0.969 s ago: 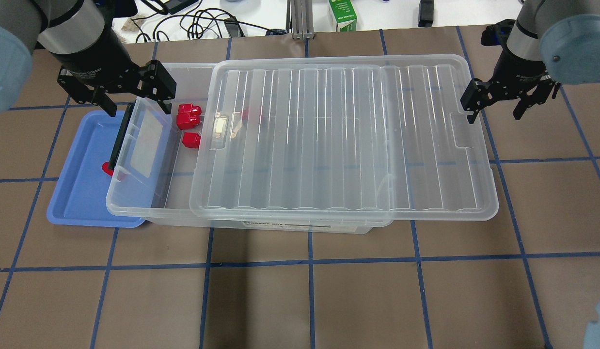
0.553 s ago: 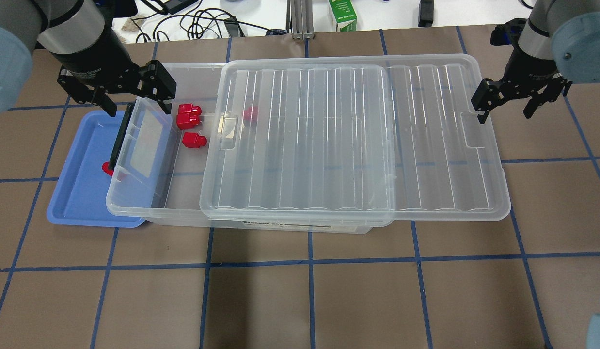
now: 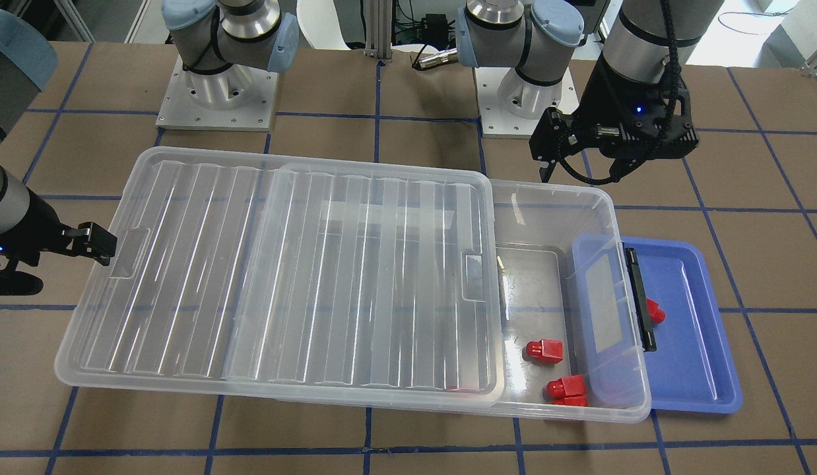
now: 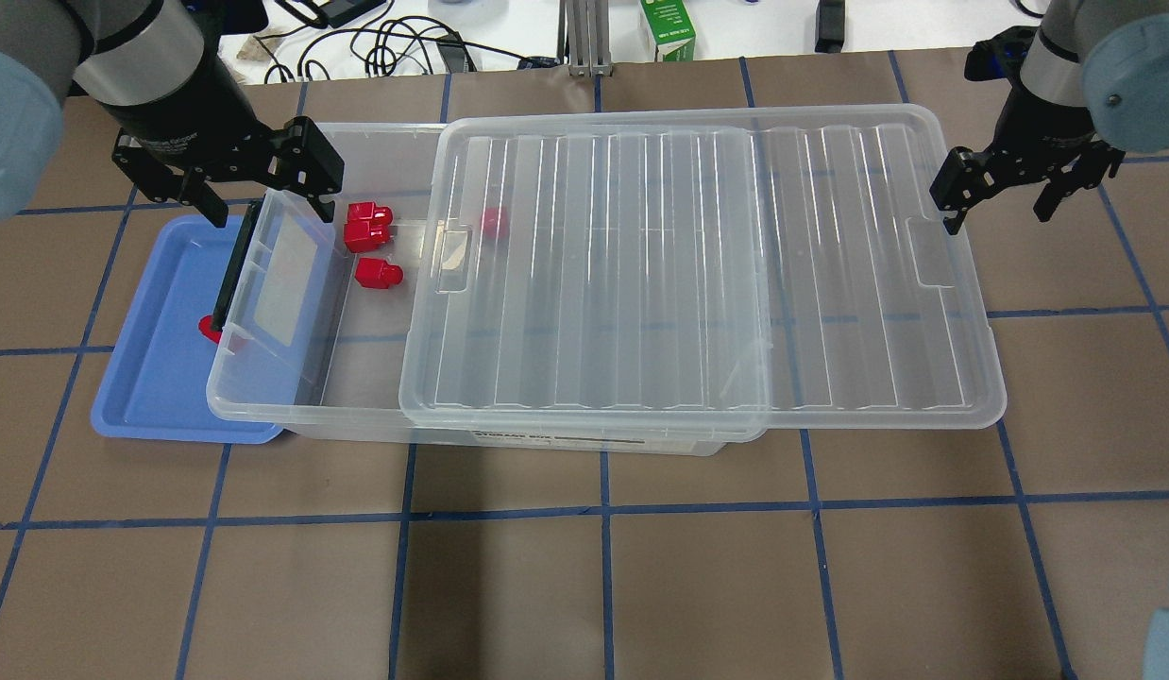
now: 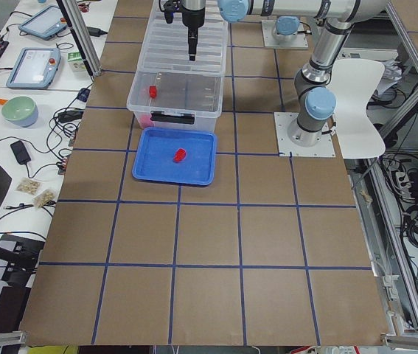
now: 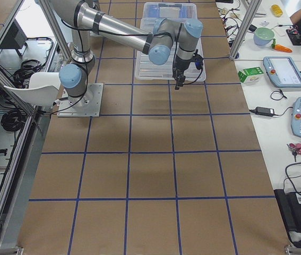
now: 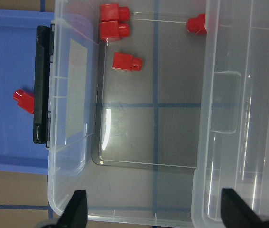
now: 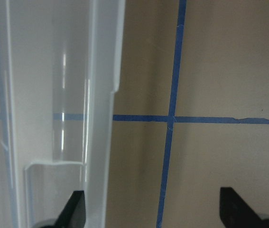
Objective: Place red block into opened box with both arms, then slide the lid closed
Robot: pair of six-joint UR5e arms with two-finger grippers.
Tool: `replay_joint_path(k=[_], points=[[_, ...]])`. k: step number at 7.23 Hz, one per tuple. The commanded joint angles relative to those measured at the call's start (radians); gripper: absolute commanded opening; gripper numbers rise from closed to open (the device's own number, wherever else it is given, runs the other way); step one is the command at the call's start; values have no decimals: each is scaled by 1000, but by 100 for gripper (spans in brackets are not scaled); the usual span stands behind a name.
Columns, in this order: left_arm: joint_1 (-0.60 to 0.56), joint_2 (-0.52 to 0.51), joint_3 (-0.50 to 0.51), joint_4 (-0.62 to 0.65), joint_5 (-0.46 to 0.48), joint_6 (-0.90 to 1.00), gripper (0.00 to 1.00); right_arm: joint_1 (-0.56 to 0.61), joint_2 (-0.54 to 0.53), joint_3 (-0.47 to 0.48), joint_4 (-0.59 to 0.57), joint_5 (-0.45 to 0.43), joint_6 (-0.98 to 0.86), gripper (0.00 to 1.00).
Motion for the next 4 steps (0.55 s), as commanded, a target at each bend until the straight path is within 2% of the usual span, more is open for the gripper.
replay_joint_path(k=[1,4], points=[[3,3,0,-3,5,-1,100,-2,8,0,0,-6,-32,100],[66,-23,9,-9,-8,-13,100,-40,8,-3,3,-5,-40,100]])
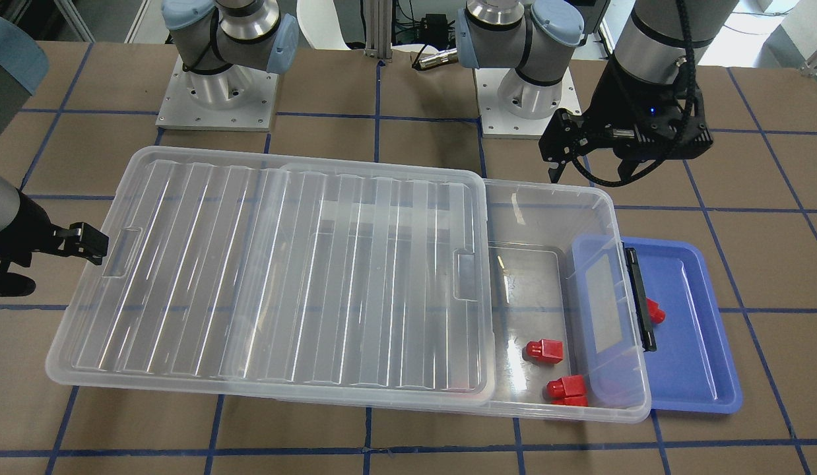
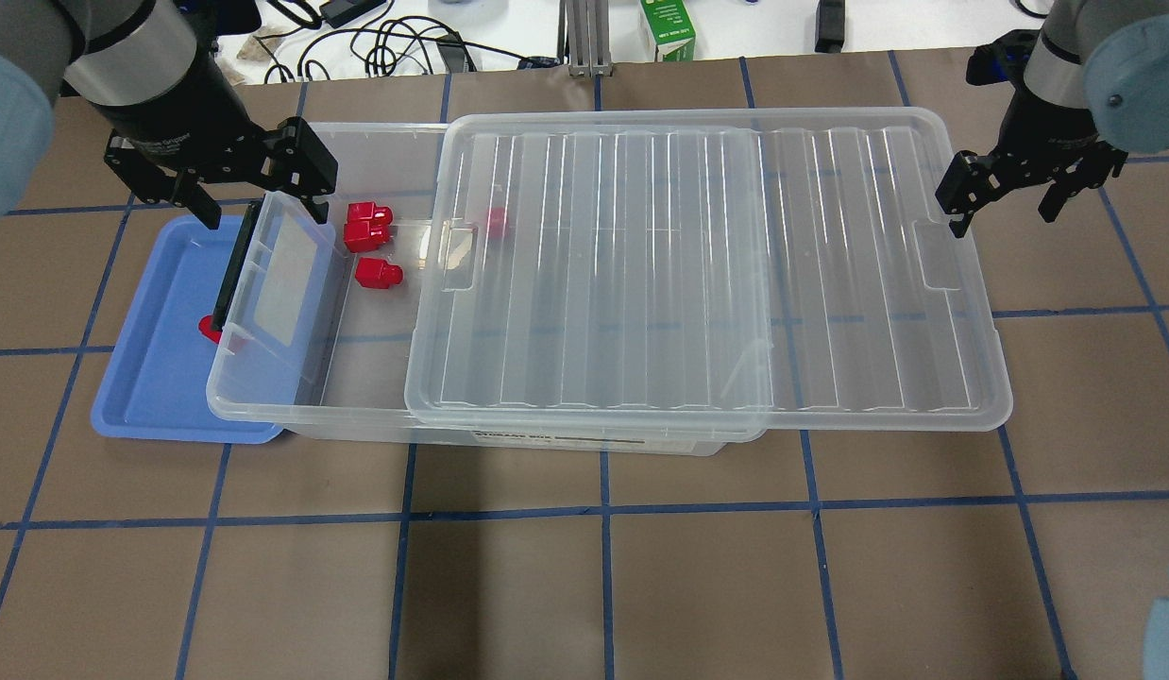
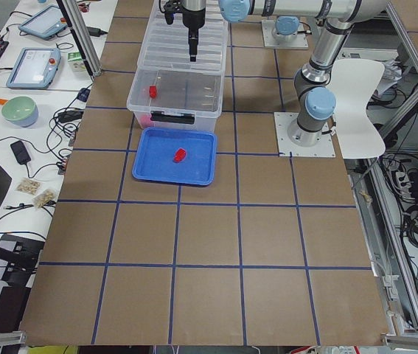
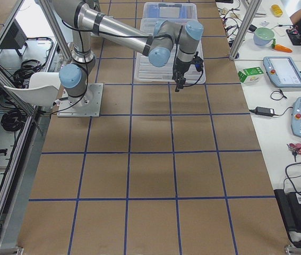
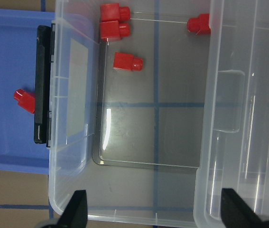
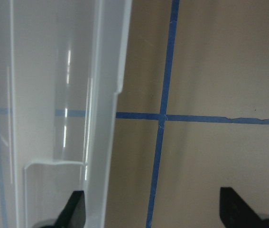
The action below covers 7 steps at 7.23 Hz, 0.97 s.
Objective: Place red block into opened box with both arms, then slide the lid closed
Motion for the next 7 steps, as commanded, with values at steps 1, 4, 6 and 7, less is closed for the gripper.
replay_joint_path(k=[1,4,6,7], points=[[87,-35,-7,9,-5,7,100,-12,1,-2,4,0,-3,100],[218,-74,-9,12,-5,18,100,-6,-16,-21,21,8,9,100],[296,-113,-9,15,-5,30,100,-3,-33,-93,118,11,12,100],[331,-139,-12,71,-3,44,100,-1,-39,-138,174,14,43,100]])
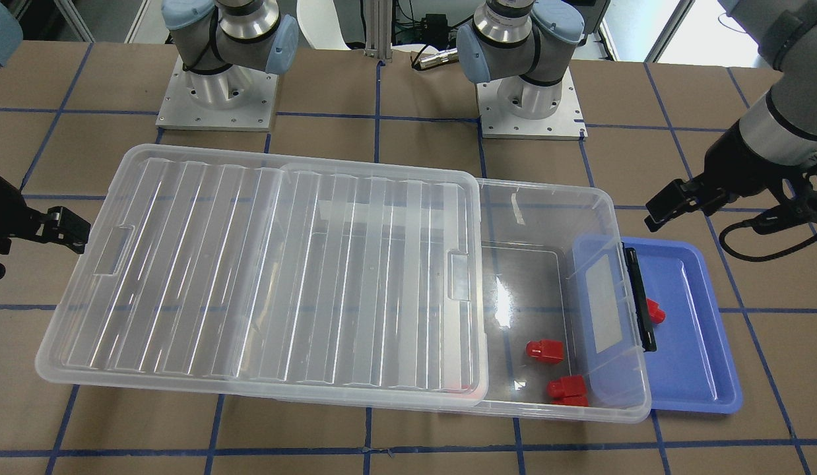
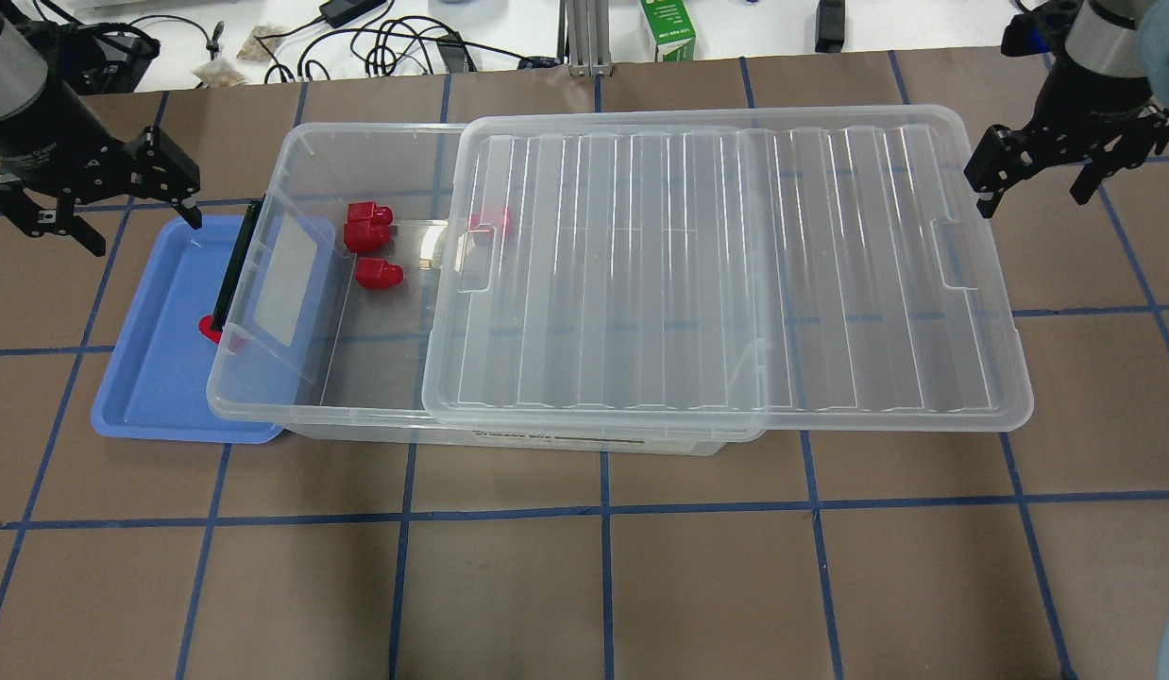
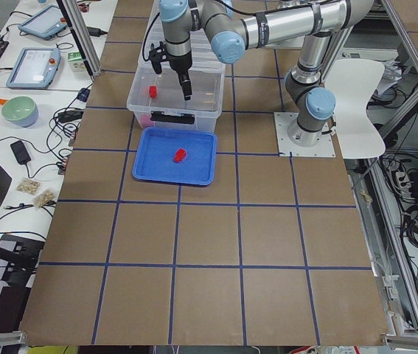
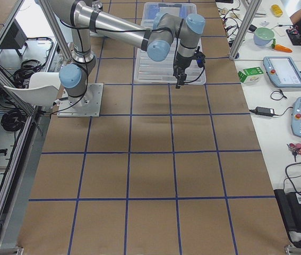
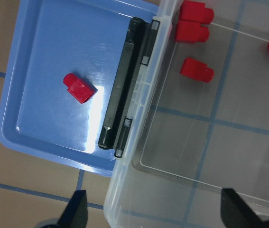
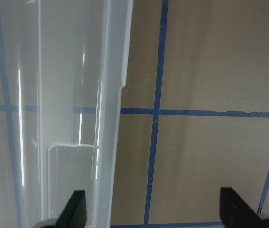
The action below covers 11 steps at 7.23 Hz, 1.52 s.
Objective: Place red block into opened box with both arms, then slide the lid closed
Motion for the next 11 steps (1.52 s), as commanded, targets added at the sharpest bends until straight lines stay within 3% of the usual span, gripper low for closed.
replay_joint_path(k=[1,2,7,11], points=[[76,-73,-19,118,1,53,100,10,-40,-95,124,12,34,100],[113,-107,-39,170,2,44,100,13,-66,-112,167,-33,40,100],[165,-300,-119,481,-71,-125,100,17,-85,-115,171,0,32,100],[162,-345,-182,519,-74,-271,98,16,-87,-100,177,-3,37,100]])
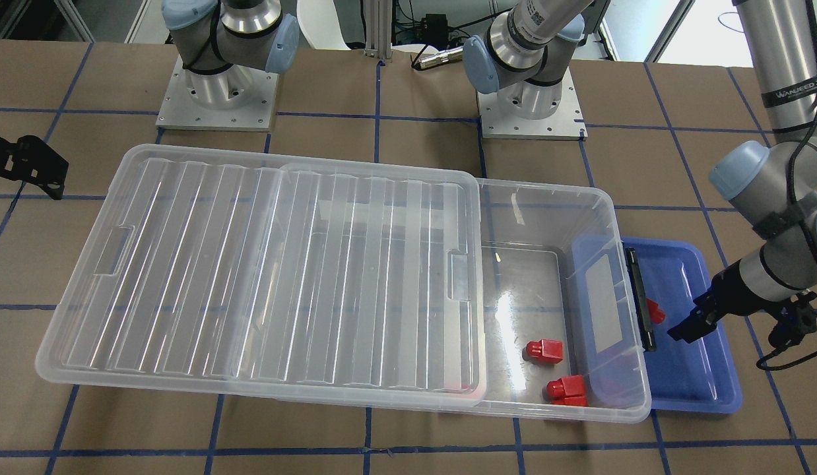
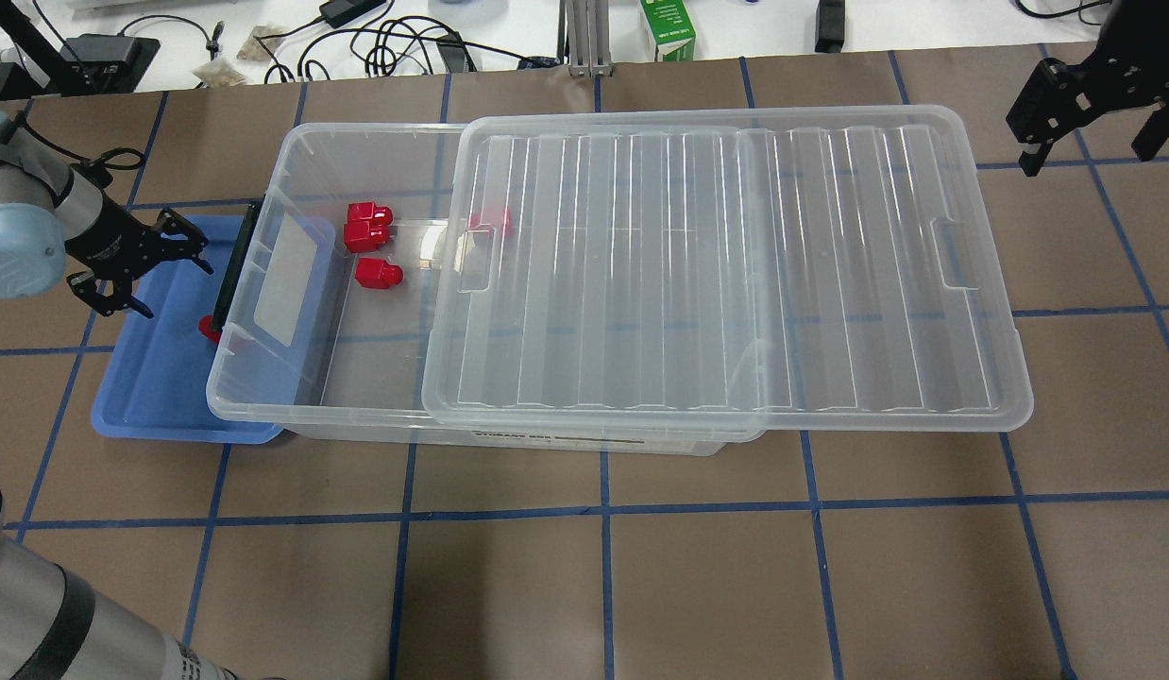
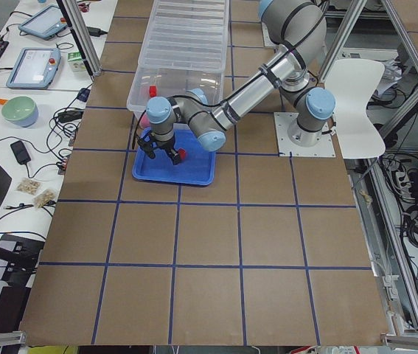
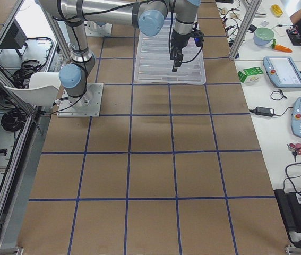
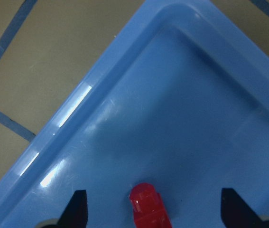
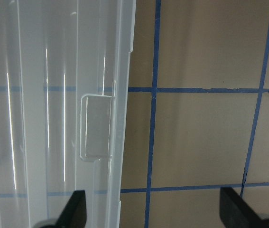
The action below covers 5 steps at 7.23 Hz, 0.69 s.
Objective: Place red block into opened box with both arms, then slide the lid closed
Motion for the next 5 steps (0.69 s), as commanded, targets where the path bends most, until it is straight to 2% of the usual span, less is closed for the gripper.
replay_joint_path(k=[1,3,5], points=[[-4,-4,-49,22,-2,-45,98,0,-1,11,-1,2,2,100],[-2,-6,-89,20,-2,-48,94,0,-4,11,-2,-1,2,100],[-4,-10,-101,22,-7,-51,75,1,-3,11,-2,2,2,100]])
